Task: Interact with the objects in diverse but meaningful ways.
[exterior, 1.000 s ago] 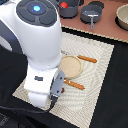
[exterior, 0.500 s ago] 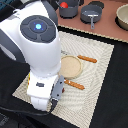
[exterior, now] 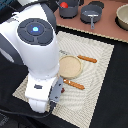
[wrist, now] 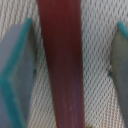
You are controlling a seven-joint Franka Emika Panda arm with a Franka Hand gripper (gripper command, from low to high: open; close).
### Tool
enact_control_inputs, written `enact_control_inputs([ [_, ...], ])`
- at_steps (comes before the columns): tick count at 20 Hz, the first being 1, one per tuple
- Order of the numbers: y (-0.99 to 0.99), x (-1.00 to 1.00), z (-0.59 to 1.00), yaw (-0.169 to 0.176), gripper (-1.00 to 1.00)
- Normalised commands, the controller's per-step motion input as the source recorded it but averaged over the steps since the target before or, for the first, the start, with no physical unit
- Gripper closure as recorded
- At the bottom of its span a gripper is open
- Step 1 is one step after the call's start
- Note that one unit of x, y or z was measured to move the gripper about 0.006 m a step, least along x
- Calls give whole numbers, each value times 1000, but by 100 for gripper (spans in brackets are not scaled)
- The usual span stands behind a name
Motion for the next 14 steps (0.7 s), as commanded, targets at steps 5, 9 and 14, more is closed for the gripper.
enact_control_inputs([
  [5,-142,0,187,0,100],
  [9,164,-85,986,0,100],
  [14,369,-122,1000,10,100],
])
